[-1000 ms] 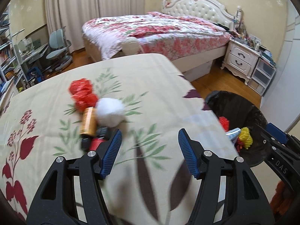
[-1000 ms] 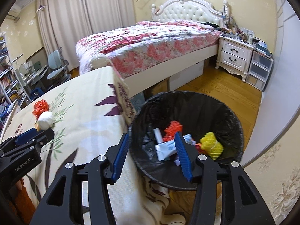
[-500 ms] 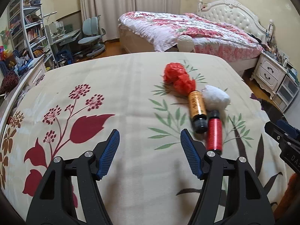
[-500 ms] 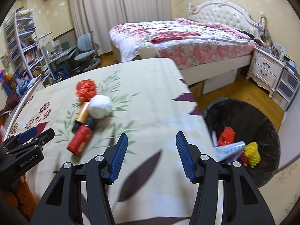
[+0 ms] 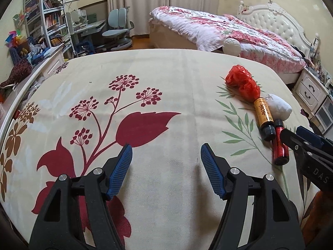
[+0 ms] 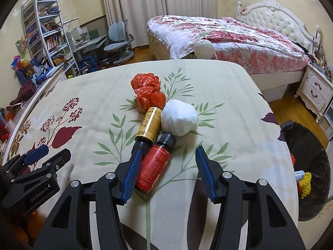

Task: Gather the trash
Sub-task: 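Move both tools back over the remaining bottles on the table, then grasp the red bottle with the right tool while the left tool grasps the brown bottle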

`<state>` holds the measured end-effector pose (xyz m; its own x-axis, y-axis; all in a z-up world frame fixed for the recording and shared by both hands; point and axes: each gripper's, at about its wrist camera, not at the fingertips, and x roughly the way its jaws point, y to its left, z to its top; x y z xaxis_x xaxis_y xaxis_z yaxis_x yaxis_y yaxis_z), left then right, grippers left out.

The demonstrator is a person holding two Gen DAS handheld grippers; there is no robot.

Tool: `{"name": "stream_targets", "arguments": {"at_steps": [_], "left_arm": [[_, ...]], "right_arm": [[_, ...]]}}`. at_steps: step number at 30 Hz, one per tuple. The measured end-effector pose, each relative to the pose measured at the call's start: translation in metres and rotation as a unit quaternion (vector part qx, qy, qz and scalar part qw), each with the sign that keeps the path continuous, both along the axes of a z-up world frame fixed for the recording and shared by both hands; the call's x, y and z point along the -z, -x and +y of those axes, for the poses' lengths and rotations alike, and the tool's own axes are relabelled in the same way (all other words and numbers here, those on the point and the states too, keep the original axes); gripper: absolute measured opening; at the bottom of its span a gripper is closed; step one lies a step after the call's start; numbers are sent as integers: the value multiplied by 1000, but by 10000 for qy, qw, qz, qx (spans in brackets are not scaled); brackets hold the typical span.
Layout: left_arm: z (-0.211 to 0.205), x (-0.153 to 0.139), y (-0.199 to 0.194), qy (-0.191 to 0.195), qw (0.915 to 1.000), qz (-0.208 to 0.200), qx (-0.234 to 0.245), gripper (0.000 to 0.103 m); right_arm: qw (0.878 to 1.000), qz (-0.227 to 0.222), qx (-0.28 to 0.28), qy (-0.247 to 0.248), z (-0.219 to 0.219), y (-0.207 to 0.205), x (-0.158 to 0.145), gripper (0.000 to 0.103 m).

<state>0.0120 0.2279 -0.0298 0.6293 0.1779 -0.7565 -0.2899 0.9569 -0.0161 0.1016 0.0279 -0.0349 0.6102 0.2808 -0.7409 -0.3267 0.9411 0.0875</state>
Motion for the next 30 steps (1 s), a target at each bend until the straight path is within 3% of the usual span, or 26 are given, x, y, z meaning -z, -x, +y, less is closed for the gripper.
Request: {"name": "stream_targets", "arguments": {"at_steps": [9,14,16,22,30], "left_arm": [[2,3,0,122,9999,6,-3,67],[-3,4,-1,92,9999,6,41,67],[-6,4,-2,111,9999,5,72,67],[-23,5,-5,176,9994,23,281,67],[-54,5,-15,271,9978,-22,609,67]], "right_arm": [[9999,80,92,15,-6,-1,8,47],[9999,98,-54,9,2,1,11,28],[9999,86,-105,45,2,5,11,25],[9998,32,-50,166,-14,14,10,25],[9989,16,419,197,-55,6,11,25]]}}
